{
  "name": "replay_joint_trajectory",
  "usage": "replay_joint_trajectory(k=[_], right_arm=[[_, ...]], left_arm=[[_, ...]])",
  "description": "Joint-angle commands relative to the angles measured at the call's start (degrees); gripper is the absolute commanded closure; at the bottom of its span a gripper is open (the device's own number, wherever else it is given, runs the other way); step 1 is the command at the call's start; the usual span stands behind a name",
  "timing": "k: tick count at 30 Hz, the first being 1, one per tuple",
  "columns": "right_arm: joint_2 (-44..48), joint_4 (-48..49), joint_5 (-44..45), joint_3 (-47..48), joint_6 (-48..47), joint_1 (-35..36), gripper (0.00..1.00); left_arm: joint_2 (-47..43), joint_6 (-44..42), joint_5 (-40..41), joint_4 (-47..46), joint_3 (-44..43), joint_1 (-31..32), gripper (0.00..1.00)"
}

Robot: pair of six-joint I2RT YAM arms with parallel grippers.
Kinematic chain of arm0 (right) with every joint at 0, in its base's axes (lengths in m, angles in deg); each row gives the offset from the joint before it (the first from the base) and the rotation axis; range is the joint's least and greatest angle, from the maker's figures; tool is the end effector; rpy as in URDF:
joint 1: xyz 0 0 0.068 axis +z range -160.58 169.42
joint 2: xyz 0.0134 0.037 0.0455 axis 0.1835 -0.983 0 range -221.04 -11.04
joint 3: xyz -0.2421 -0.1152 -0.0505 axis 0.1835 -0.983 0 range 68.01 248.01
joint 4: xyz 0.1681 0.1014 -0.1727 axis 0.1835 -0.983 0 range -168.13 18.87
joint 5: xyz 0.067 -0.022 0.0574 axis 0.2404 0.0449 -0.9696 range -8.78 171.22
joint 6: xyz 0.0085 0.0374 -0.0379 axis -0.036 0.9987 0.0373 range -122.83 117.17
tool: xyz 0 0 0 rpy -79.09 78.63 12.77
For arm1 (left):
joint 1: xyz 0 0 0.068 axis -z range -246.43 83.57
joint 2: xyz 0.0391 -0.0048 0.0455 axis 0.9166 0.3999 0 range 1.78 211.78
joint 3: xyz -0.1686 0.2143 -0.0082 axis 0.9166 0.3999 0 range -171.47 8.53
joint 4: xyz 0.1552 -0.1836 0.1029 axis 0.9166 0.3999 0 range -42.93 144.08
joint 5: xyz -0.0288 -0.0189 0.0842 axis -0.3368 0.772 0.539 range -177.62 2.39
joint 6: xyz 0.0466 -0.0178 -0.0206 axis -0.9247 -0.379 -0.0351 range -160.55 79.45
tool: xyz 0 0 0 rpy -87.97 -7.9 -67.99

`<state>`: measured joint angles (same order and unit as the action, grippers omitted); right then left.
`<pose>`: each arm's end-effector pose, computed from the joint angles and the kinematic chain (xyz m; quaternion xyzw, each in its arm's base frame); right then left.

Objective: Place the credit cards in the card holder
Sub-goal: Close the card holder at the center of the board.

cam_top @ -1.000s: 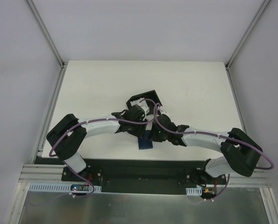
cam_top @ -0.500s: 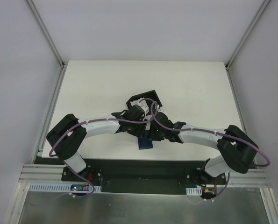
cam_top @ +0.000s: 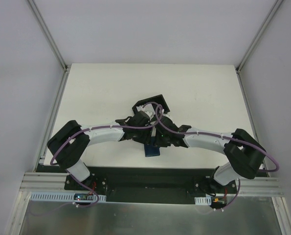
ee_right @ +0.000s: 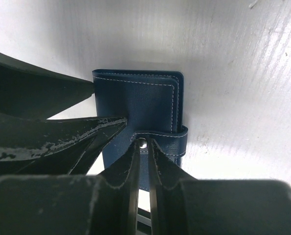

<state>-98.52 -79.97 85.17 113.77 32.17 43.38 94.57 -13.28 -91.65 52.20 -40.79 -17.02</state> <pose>0.1790 0.2418 0.1744 -0.1435 0.9299 0.2132 0.2633 0.2092 -0.2480 0.1699 0.1917 0.9150 -0.2450 0.2567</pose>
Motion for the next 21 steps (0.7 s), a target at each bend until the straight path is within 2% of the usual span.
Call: replay_joint_trajectory(k=[1, 11, 21], right_arm=[[-5.4, -9.9, 2.8, -0.1, -1.5, 1.6, 0.89], [-8.8, -14.2, 4.3, 2.5, -2.3, 2.2, 0.90], [-8.3, -12.2, 2.7, 2.8, -3.0, 2.0, 0.89]], left_arm=[[1.8, 1.4, -1.9, 0.3, 2.0, 0.7, 0.56], [1.4, 1.2, -1.6, 0.2, 2.4, 0.8, 0.57], [0.8, 1.4, -0.7, -0.1, 2.7, 0.8, 0.56]])
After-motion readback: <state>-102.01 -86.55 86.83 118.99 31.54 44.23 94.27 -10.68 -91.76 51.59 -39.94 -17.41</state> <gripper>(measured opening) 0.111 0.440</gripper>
